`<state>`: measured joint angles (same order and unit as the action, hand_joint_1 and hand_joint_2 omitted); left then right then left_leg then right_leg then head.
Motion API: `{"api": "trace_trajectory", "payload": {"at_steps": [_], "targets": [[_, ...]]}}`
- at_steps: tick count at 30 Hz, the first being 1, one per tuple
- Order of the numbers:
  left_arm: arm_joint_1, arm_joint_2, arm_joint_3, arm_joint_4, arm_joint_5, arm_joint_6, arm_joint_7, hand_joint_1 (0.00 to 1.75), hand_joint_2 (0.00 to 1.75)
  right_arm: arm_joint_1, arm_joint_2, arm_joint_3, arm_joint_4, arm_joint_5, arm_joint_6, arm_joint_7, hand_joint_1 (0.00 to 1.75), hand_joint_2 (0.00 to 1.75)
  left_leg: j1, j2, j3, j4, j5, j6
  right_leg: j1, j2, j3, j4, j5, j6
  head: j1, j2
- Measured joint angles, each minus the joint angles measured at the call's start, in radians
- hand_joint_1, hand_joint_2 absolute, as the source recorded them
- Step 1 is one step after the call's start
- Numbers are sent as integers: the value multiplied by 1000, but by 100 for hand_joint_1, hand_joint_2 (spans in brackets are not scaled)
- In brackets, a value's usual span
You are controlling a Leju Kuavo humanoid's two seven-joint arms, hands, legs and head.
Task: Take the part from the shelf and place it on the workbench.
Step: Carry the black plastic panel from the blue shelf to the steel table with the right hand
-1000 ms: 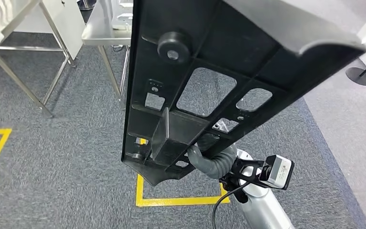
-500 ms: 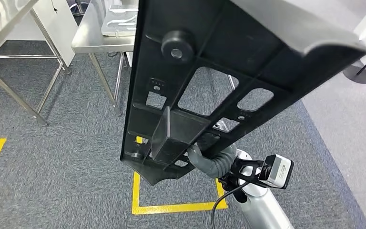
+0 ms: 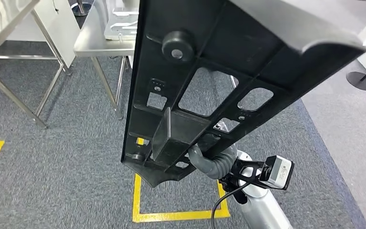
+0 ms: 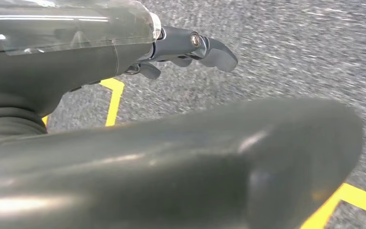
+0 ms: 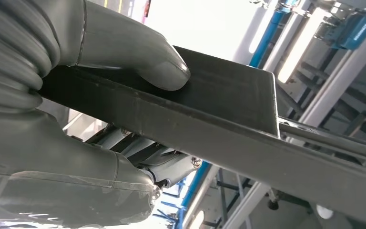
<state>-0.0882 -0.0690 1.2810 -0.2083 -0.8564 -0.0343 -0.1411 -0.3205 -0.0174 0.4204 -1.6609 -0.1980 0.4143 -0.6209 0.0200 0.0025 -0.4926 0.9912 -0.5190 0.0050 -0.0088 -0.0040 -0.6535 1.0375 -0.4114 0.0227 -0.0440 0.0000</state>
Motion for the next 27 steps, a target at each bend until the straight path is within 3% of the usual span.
{"api": "trace_trajectory", "payload": {"at_steps": [3,5,7,9,11,12,14,16,19,21,24,25,26,27], "targets": [[-2,0,0,0,-1,0,0,0,0,1,0,-1,-2,0,0,0,150,175,-1,4,17,4,-7,-21,6,3,18,-22,-10,-22,0,0],[-5,-1,0,0,-1,0,0,0,0,0,0,-2,-4,0,0,1,150,175,1,5,7,50,-7,-29,5,5,42,-29,-19,-37,0,0],[-6,-1,0,0,-1,0,0,0,0,0,1,-2,-4,0,0,1,150,175,3,4,-55,161,-31,-33,5,5,64,-33,-34,-48,0,0],[-3,-1,0,0,0,0,-1,0,0,3,2,-2,-4,0,0,2,150,175,2,4,-139,271,-83,-34,9,8,82,-33,-52,-54,0,0],[1,-1,0,0,0,1,-1,0,0,6,2,-2,-4,0,0,2,150,175,1,4,-184,283,-100,-32,13,13,107,-33,-72,-55,0,0],[2,-1,0,0,0,0,-1,0,0,7,2,-2,-4,0,0,2,150,175,0,4,-185,243,-77,-29,15,14,123,-33,-84,-55,0,0],[4,0,0,0,0,0,-2,0,0,8,2,-2,-4,0,0,2,150,175,-5,3,-168,125,25,-17,19,15,155,-33,-108,-52,0,0],[6,1,1,0,1,0,-2,0,0,9,2,-2,-3,1,-1,3,150,175,-14,1,-155,54,92,-4,19,17,170,-35,-127,-43,0,0],[5,1,1,0,3,-1,-4,0,0,9,2,-2,-4,1,-1,4,150,175,-15,-1,-135,34,93,13,19,19,177,-19,-131,-25,-1,0],[3,0,1,0,4,-1,-4,0,0,6,2,-4,-5,0,-1,4,150,175,-11,-3,-110,23,84,23,16,17,151,45,-134,-14,-1,0],[2,0,2,0,4,-2,-5,0,0,4,2,-5,-5,0,-1,4,150,175,-9,-4,-81,16,61,28,5,14,29,211,-192,3,-1,0],[2,0,2,0,4,-2,-5,0,0,5,2,-6,-5,0,-2,5,150,175,-8,-4,-70,16,52,27,1,14,-7,241,-210,8,-1,0],[3,0,2,0,4,-2,-5,0,0,6,2,-7,-5,0,-2,5,150,175,-8,-6,-57,16,40,25,-3,12,-29,243,-214,12,-1,0],[3,-1,2,0,4,-2,-4,0,0,6,2,-8,-5,0,-2,7,150,175,-6,-7,-41,16,28,22,-6,10,-36,212,-194,15,-1,0]]}}
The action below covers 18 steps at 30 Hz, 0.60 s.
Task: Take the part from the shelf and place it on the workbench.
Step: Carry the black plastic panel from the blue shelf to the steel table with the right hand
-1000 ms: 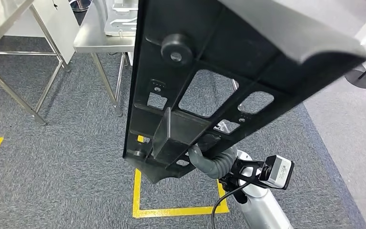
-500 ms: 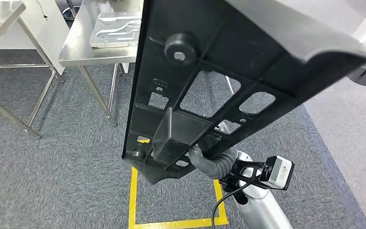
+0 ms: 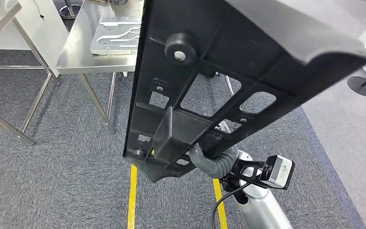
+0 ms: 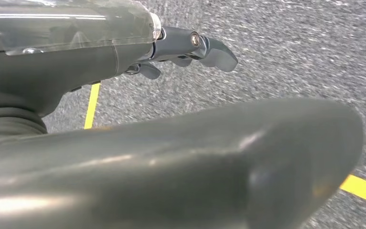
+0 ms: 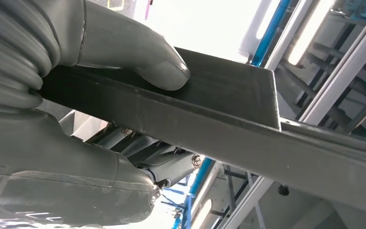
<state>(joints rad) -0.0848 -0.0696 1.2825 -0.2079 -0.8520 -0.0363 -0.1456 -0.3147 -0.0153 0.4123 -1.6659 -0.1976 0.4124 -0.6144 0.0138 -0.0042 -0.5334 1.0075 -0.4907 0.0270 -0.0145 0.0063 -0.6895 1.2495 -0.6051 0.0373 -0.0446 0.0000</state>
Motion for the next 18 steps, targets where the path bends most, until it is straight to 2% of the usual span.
{"api": "trace_trajectory", "payload": {"at_steps": [1,2,3,4,5,7,8,9,11,12,13,14,15,16,18], "targets": [[0,0,0,0,0,0,0,0,0,0,0,-1,0,0,0,1,150,175,1,-1,16,-1,-13,-4,-2,-3,6,-55,44,1,0,0],[0,-1,0,0,0,0,1,0,0,0,0,-2,1,0,0,2,150,175,2,-2,32,0,-26,-8,-2,-6,14,-120,106,-1,0,0],[-1,-1,0,0,0,0,2,0,0,1,0,-4,3,0,0,2,150,175,2,-3,45,-2,-38,-14,0,-10,22,-172,152,-5,0,0],[-2,-1,0,0,0,0,3,0,0,2,0,-6,4,0,0,3,150,175,2,-3,54,-5,-49,-20,2,-12,29,-204,183,-11,0,0],[-2,-1,1,0,1,0,4,0,0,2,0,-7,5,0,0,3,150,175,1,-3,65,-5,-54,-27,4,-12,32,-219,194,-19,0,0],[-5,-1,1,0,1,0,5,0,0,2,0,-10,6,0,0,3,150,175,2,-1,77,2,-54,-41,6,-6,52,-225,180,-35,0,0],[-7,-2,1,0,1,0,6,0,0,1,0,-10,6,0,0,2,150,175,3,0,75,25,-49,-46,5,-5,66,-230,174,-43,0,0],[-8,-3,2,0,1,0,6,0,0,1,0,-10,6,0,0,1,150,175,5,0,57,62,-50,-49,5,-5,80,-232,167,-51,0,0],[-9,-4,2,0,2,0,6,0,0,1,1,-11,7,0,0,1,150,175,6,0,-16,178,-77,-53,7,-5,106,-235,149,-61,0,0],[-8,-5,2,0,2,0,6,0,0,2,1,-11,8,0,0,0,150,175,6,0,-62,235,-104,-55,9,-4,116,-235,138,-64,0,0],[-6,-5,2,0,2,0,6,0,0,3,2,-11,10,0,0,0,150,175,6,0,-102,273,-130,-56,11,-2,129,-235,128,-66,0,0],[-4,-5,2,0,2,0,6,0,0,4,2,-11,12,0,0,0,150,175,6,0,-130,283,-143,-55,12,0,142,-235,117,-66,0,0],[-3,-5,2,0,2,0,6,0,0,6,2,-11,13,0,0,0,150,175,5,0,-143,262,-133,-52,14,1,156,-235,106,-66,0,0],[-2,-5,2,0,2,1,6,0,0,6,2,-11,13,0,0,-1,150,175,3,1,-142,213,-99,-45,15,2,171,-235,94,-65,0,0],[0,-3,2,0,2,1,6,0,0,7,2,-11,15,0,0,-1,150,175,-5,1,-124,94,11,-27,17,2,197,-236,72,-60,0,0]]}}
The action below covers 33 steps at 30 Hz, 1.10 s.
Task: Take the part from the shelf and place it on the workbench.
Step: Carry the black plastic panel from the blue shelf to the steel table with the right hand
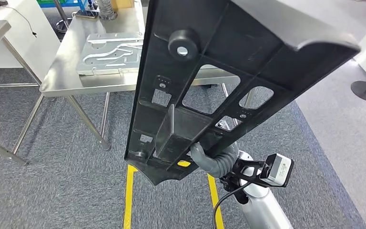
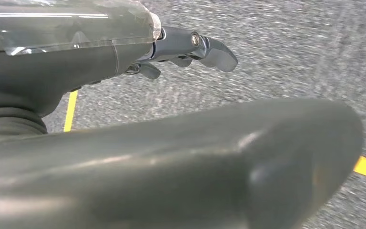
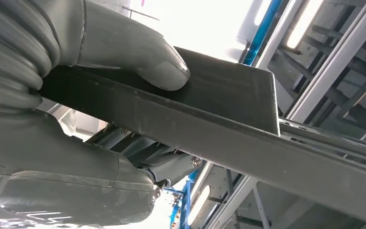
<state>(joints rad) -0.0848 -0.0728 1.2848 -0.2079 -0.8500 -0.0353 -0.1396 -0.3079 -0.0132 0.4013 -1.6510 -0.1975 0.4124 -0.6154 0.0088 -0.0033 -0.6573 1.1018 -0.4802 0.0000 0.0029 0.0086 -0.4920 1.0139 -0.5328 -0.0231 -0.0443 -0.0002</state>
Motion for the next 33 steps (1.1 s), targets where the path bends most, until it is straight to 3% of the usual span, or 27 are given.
{"api": "trace_trajectory", "payload": {"at_steps": [2,5,6,8,10,11,12,13,15,17,20,21,23,25,27,28,29,31,32,33], "targets": [[2,2,0,0,0,1,0,0,0,1,0,0,2,1,-2,0,150,175,-9,-1,13,-57,55,10,0,4,17,-1,-16,11,0,0],[0,2,0,0,-1,1,-1,0,0,-2,1,-3,2,5,-8,0,150,175,-6,-4,44,-77,49,20,0,6,29,20,-11,30,0,0],[-1,1,0,0,-1,0,-1,0,0,-4,1,-4,1,7,-10,0,150,175,-3,-5,59,-84,47,24,0,5,18,49,-9,36,0,0],[-3,1,0,0,-2,0,-1,0,0,-6,1,-7,1,10,-14,0,150,175,0,-5,85,-96,39,29,-5,2,-43,150,-30,46,0,0],[-3,1,0,0,-2,0,-1,0,0,-3,1,-9,2,12,-16,0,150,175,1,-5,103,-99,22,30,-11,1,-131,247,-82,55,0,0],[-2,0,0,0,-2,0,-1,0,0,-1,1,-10,2,12,-17,0,150,175,2,-6,114,-99,12,28,-14,0,-163,263,-100,58,0,0],[-1,0,0,0,-2,0,-1,0,0,0,1,-11,2,12,-17,1,150,175,3,-7,127,-99,1,27,-16,-1,-182,250,-100,60,0,0],[-1,0,0,0,-2,-1,-1,0,0,1,1,-12,2,12,-17,1,150,175,4,-8,142,-99,-11,24,-18,-3,-187,209,-72,60,0,0],[0,-2,0,0,-1,-1,-1,0,0,3,1,-13,3,13,-17,1,150,175,5,-8,169,-98,-36,16,-18,-8,-178,91,45,59,0,0],[-1,-2,1,0,0,-1,0,0,0,6,1,-14,5,14,-17,2,150,175,4,-9,187,-101,-58,3,-13,-11,-169,25,120,47,0,0],[-5,-3,1,0,1,-1,0,0,0,3,2,-16,4,13,-17,2,150,175,5,-7,202,-83,-57,-18,-10,-8,-144,12,112,20,0,0],[-7,-4,1,0,1,-1,0,0,0,1,2,-16,4,13,-17,2,150,175,6,-6,191,-50,-51,-23,-10,-7,-130,6,105,12,-1,0],[-9,-5,1,0,1,-1,0,0,0,0,4,-16,4,13,-17,2,150,175,8,-4,126,56,-62,-27,-11,-7,-100,-2,87,1,0,0],[-6,-6,1,0,1,0,0,0,0,3,4,-16,4,13,-17,2,150,175,9,-3,36,165,-111,-31,-9,-6,-75,-4,65,-4,0,0],[-1,-6,1,0,1,0,0,0,0,6,4,-16,4,13,-17,2,150,175,9,-3,-23,186,-150,-30,-7,-2,-44,-4,38,-4,0,0],[1,-6,2,0,1,0,0,0,0,7,4,-16,4,13,-18,2,150,175,9,-3,-34,154,-138,-27,-7,-1,-25,-4,23,-3,0,0],[2,-6,2,0,1,0,0,0,0,8,4,-16,4,13,-18,2,150,175,7,-3,-36,102,-96,-21,-6,-1,-7,-5,8,-2,0,0],[8,-5,2,0,1,0,0,0,0,11,4,-17,6,12,-17,2,150,175,-1,-2,-37,-12,40,-8,-4,2,23,-5,-21,5,0,0],[10,-4,2,0,1,0,1,0,0,12,4,-17,6,13,-17,2,150,175,-5,-2,-36,-45,90,-3,-3,4,32,-7,-33,11,0,0],[11,-4,2,0,2,1,1,0,0,13,4,-18,6,12,-17,2,150,175,-8,-2,-34,-63,113,1,-3,6,41,-7,-40,17,0,0]]}}
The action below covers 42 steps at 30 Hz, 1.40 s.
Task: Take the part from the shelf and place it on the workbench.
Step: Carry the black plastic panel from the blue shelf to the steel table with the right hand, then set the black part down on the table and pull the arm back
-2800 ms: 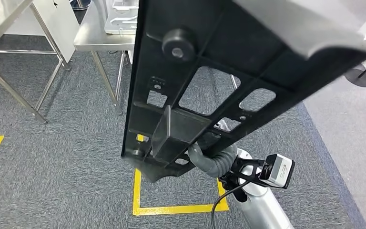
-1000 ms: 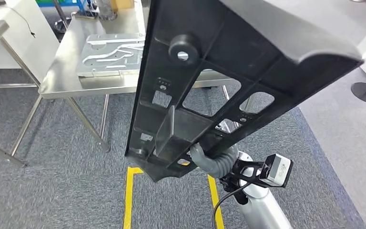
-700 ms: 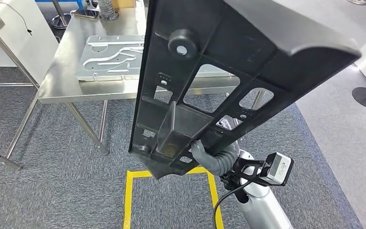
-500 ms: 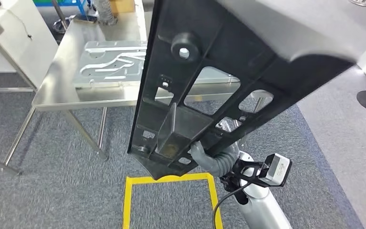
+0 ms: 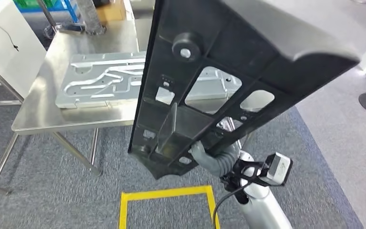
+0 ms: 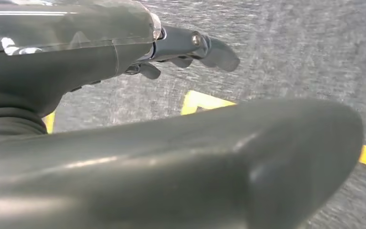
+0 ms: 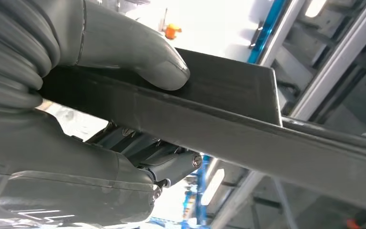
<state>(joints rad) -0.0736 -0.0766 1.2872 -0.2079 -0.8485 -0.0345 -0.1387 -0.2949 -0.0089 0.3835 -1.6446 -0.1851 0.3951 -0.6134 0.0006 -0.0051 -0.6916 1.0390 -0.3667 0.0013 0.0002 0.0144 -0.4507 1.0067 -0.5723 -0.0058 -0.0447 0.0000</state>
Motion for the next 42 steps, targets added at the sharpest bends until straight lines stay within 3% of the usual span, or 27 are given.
{"api": "trace_trajectory", "payload": {"at_steps": [3,5,7,8,9,10,11,13,14,15,16,18,20,22,24,25,28,30,33,35,37,39,40,41,42], "targets": [[-7,-1,1,0,2,0,-2,0,0,-4,1,-6,-6,-1,-2,-2,150,175,4,-3,38,-19,-19,14,0,-2,-6,47,18,19,0,0],[-9,-2,1,0,2,0,-4,0,0,-5,1,-13,-10,-1,-4,-4,150,175,7,-5,70,-31,-36,23,-2,-6,-72,153,23,29,0,0],[-8,-2,1,0,2,1,-5,0,0,1,0,-23,-11,-1,-8,-5,150,175,7,-6,99,-34,-60,26,-6,-7,-162,253,-26,36,0,0],[-7,-2,1,0,2,1,-6,0,0,5,0,-29,-11,-1,-10,-5,150,175,7,-7,114,-34,-73,25,-8,-8,-199,276,-57,39,0,0],[-7,-2,1,0,3,1,-7,0,0,8,0,-35,-12,-1,-13,-5,150,175,7,-8,131,-34,-88,25,-9,-8,-224,274,-77,40,0,0],[-6,-3,1,0,4,1,-8,0,0,11,-1,-41,-13,-1,-15,-5,150,175,7,-9,151,-34,-103,24,-10,-9,-236,245,-72,40,0,0],[-6,-3,1,0,5,1,-9,0,0,13,-2,-46,-13,-1,-17,-5,150,175,7,-10,171,-34,-119,22,-10,-9,-239,196,-37,38,0,0],[-5,-5,2,0,6,1,-11,0,0,18,-4,-60,-14,0,-21,-5,150,175,6,-12,204,-34,-150,16,-6,-9,-233,82,100,26,0,0],[-5,-6,3,0,7,1,-12,0,0,20,-6,-68,-14,1,-23,-3,150,175,6,-13,215,-34,-164,10,-2,-9,-230,47,155,18,0,0],[-6,-7,3,0,7,1,-13,0,0,20,-7,-77,-15,3,-26,0,150,175,6,-14,224,-34,-172,4,2,-8,-228,28,187,10,0,0],[-8,-8,4,0,8,1,-14,0,0,18,-8,-85,-16,4,-31,4,150,175,5,-15,230,-30,-173,-3,5,-7,-224,25,187,3,0,0],[-12,-8,4,0,9,1,-15,0,0,9,-8,-102,-18,6,-42,18,150,175,7,-13,222,3,-159,-15,2,-5,-201,13,178,-11,0,0],[-15,-9,5,0,12,1,-18,0,0,-3,-8,-118,-15,18,-63,45,150,175,9,-9,174,88,-156,-23,-2,-7,-173,-3,168,-22,0,0],[-16,-11,8,0,17,0,-21,0,0,-21,-10,-134,-2,68,-113,74,150,175,12,-6,99,191,-203,-31,-3,-6,-153,-9,153,-28,0,0],[-15,-11,13,0,20,0,-22,0,0,-42,-17,-148,20,159,-195,98,150,175,15,-4,38,235,-246,-39,-4,-4,-134,-9,135,-27,0,0],[-14,-11,16,0,20,0,-23,0,0,-54,-23,-154,34,215,-242,112,150,175,16,-3,27,217,-234,-40,-4,-4,-122,-9,125,-25,0,0],[-11,-11,23,0,22,1,-25,0,0,-113,-36,-162,87,402,-374,168,150,175,19,2,50,44,-89,-36,-5,-3,-91,-5,97,-14,0,0],[-13,-11,25,0,23,1,-26,0,0,-167,-41,-162,139,554,-454,220,150,175,14,5,59,-18,-41,-22,-4,-1,-88,0,85,-3,0,0],[-14,-11,27,0,20,-2,-29,0,0,-258,-45,-142,231,830,-533,325,150,175,11,3,59,-21,-39,-2,-4,-2,-90,2,74,15,0,0],[-15,-12,27,0,17,-4,-30,0,0,-308,-46,-122,281,967,-551,371,150,175,14,4,63,-27,-37,3,-7,-5,-92,6,67,21,0,0],[-16,-12,27,0,16,-6,-31,0,0,-328,-46,-113,304,1015,-552,382,150,175,15,4,65,-28,-37,5,-8,-8,-94,13,62,23,0,0],[-23,-11,26,0,6,-11,-32,0,0,-434,-30,-24,489,1222,-572,409,150,175,14,2,72,-27,-45,12,-11,-11,-183,163,24,29,0,0],[-27,-10,26,0,0,-14,-32,0,0,-492,-17,30,598,1332,-583,422,150,175,13,-1,77,-26,-51,15,-12,-12,-223,217,24,31,0,0],[-30,-10,25,0,-7,-17,-32,0,0,-553,0,89,716,1441,-596,434,150,175,13,-4,83,-23,-58,17,-14,-12,-253,247,39,31,0,0],[-30,-10,24,0,-10,-17,-32,0,0,-576,13,118,770,1478,-603,436,150,175,13,-7,88,-21,-63,15,-14,-13,-234,182,87,27,0,0]]}}
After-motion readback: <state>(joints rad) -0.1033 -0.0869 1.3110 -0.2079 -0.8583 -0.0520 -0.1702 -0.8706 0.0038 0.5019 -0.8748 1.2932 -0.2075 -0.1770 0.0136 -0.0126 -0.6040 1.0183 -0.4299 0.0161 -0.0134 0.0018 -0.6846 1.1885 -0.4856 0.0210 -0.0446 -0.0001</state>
